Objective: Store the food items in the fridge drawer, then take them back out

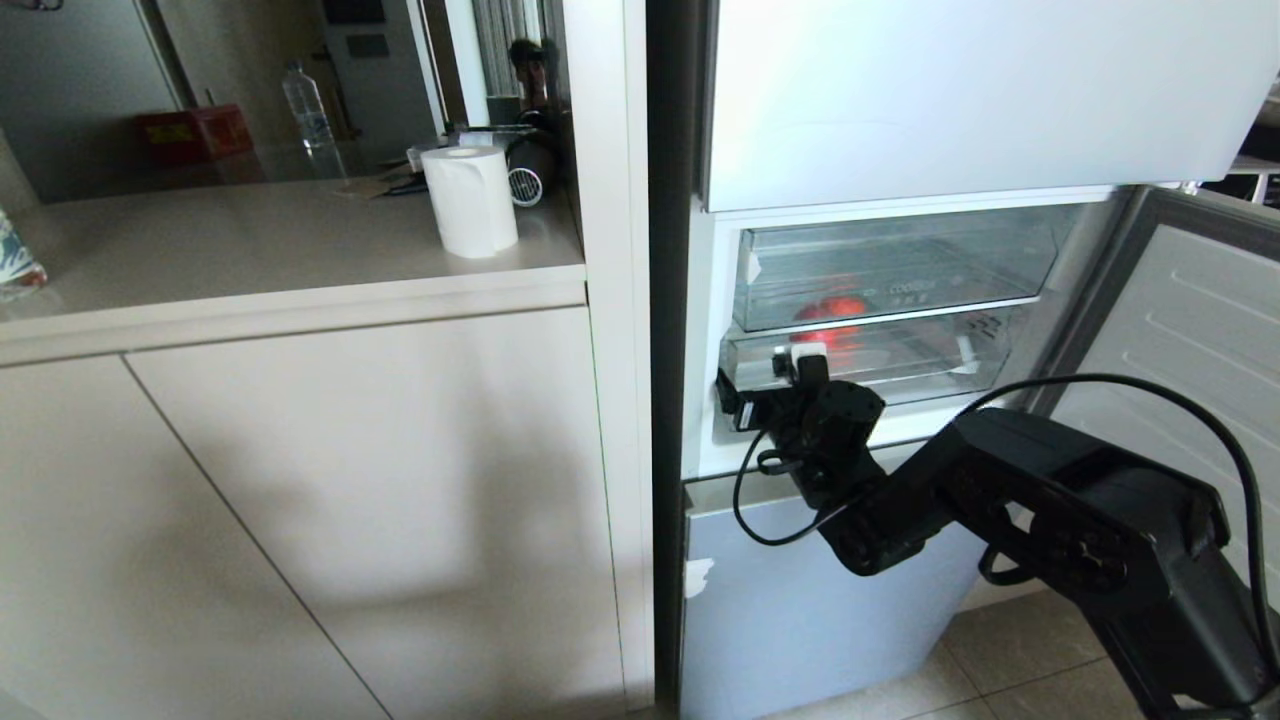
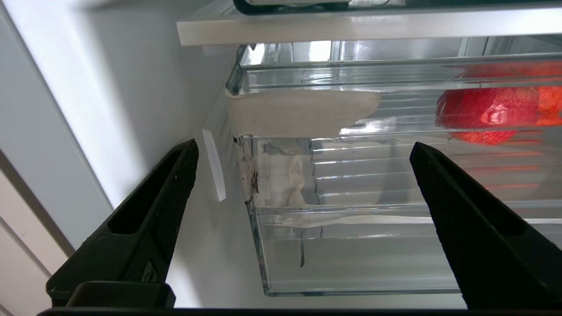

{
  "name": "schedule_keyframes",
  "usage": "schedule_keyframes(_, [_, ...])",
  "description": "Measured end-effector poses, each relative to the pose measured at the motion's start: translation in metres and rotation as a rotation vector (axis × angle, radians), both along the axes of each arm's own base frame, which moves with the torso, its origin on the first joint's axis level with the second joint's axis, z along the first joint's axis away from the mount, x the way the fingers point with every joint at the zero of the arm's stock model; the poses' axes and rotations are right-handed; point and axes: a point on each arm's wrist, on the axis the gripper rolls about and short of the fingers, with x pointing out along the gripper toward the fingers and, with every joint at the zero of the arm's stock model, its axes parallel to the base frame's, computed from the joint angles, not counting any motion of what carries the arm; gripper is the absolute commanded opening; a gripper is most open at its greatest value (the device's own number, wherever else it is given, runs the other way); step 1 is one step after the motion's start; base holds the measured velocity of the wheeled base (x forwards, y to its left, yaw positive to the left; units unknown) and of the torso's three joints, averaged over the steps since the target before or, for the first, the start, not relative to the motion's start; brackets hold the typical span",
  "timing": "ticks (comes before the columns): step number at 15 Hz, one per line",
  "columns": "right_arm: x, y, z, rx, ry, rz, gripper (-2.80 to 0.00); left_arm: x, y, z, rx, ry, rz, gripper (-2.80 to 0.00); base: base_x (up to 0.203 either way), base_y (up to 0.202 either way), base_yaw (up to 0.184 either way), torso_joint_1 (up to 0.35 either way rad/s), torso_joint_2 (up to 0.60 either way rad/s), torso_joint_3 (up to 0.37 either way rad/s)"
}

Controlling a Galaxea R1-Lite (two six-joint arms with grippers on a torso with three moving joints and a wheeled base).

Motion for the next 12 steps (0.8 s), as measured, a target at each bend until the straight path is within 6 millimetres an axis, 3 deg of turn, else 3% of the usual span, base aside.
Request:
schedule_keyframes(3, [0.0011, 0.0002, -0.0032, 0.000, 0.004, -0.002, 0.00, 0.0000, 0.0000, 0.0000, 0.000, 0.000, 0.000, -2.80, 0.000, 0.000, 0.000, 0.000, 0.00, 0.000])
schedule_keyframes(4, [0.0012, 0.0003, -0.0035, 0.000, 0.004, -0.001, -2.80, 0.0000, 0.0000, 0.0000, 0.000, 0.000, 0.000, -2.80, 0.000, 0.000, 0.000, 0.000, 0.00, 0.000])
schedule_keyframes(12, [0.0019, 0.0069, 0.0025, 0.010, -0.019, 0.011, -2.80, 0.0000, 0.0000, 0.0000, 0.000, 0.000, 0.000, -2.80, 0.000, 0.000, 0.000, 0.000, 0.00, 0.000])
